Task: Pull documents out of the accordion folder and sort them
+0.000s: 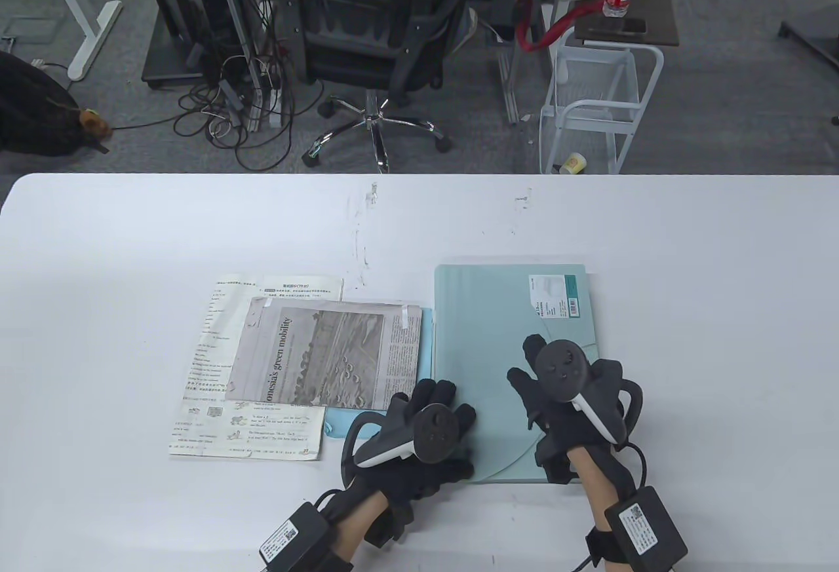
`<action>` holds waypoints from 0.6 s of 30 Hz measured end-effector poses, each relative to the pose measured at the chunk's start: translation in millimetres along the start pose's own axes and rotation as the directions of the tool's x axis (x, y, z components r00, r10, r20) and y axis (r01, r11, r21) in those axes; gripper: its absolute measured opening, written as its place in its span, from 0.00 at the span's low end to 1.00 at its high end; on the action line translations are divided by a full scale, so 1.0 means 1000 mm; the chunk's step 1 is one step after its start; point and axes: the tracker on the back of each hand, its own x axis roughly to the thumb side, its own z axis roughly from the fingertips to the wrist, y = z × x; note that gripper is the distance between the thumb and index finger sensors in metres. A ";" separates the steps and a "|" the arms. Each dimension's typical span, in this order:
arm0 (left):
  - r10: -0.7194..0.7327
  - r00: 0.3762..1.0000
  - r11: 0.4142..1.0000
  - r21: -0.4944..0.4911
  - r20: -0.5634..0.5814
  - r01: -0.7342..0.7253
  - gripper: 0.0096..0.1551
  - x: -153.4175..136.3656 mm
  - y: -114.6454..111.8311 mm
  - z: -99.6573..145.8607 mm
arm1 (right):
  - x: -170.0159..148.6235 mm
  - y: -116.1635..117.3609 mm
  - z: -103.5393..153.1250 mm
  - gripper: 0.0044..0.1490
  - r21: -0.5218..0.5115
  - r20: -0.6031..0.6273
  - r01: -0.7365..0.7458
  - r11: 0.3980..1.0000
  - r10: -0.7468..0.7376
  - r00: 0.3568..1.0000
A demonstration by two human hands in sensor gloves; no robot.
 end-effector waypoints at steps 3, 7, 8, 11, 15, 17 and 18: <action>0.021 1.000 1.000 0.013 0.011 -0.021 0.47 -0.001 0.003 0.003 | 0.003 0.008 0.010 0.44 -0.007 0.023 -0.046 0.999 0.046 0.999; -0.005 0.999 0.993 0.120 0.041 0.000 0.44 0.001 0.007 0.014 | 0.001 0.016 0.013 0.44 0.005 0.021 -0.113 0.994 0.113 0.993; -0.009 0.999 0.988 0.153 0.039 0.003 0.44 0.002 0.010 0.017 | 0.000 0.018 0.014 0.44 -0.004 0.021 -0.124 0.992 0.124 0.992; -0.022 0.999 0.975 0.223 0.029 0.015 0.44 0.000 0.018 0.026 | -0.004 0.022 0.017 0.45 0.001 0.024 -0.165 0.986 0.165 0.986; -0.058 0.997 0.944 0.323 -0.043 0.069 0.46 -0.009 0.031 0.042 | -0.007 0.022 0.022 0.46 0.020 0.042 -0.154 0.988 0.153 0.987; -0.051 0.996 0.933 0.351 -0.072 0.073 0.48 -0.015 0.036 0.046 | -0.005 0.022 0.024 0.47 0.010 0.049 -0.156 0.988 0.155 0.987; -0.049 0.995 0.930 0.359 -0.085 0.077 0.50 -0.020 0.038 0.048 | -0.005 0.022 0.025 0.47 0.003 0.054 -0.162 0.987 0.162 0.985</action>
